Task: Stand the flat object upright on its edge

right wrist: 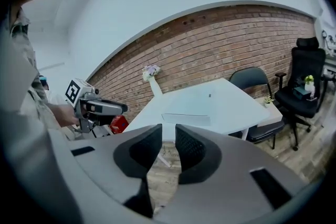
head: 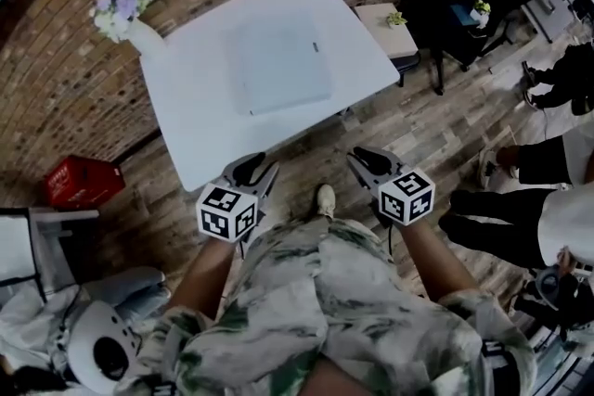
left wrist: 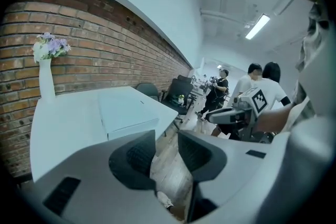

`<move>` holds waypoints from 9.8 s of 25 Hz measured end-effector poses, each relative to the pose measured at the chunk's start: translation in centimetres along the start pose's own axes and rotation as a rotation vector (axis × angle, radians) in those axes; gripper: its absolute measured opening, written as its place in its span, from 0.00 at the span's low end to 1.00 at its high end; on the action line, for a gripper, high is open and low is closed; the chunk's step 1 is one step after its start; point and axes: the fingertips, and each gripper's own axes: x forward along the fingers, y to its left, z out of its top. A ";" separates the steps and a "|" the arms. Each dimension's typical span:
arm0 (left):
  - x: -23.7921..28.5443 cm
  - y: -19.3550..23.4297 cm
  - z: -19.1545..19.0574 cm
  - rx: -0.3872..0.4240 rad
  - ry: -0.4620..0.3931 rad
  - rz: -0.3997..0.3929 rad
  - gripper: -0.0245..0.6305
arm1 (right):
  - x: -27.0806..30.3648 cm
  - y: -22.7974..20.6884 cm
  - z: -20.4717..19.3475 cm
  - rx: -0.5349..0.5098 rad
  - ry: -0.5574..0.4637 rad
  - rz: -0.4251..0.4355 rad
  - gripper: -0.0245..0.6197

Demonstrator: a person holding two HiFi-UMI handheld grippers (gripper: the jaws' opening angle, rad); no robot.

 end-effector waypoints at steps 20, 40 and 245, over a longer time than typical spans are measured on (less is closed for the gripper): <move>7.6 11.3 6.7 -0.119 0.005 0.084 0.23 | 12.1 -11.4 7.0 0.119 0.072 0.065 0.22; 15.2 26.8 7.3 -0.302 0.087 0.080 0.30 | 26.3 -20.1 10.3 0.236 0.228 0.041 0.31; 11.5 6.6 12.8 -0.045 -0.144 0.164 0.07 | 14.7 -7.2 14.2 -0.319 -0.049 0.171 0.07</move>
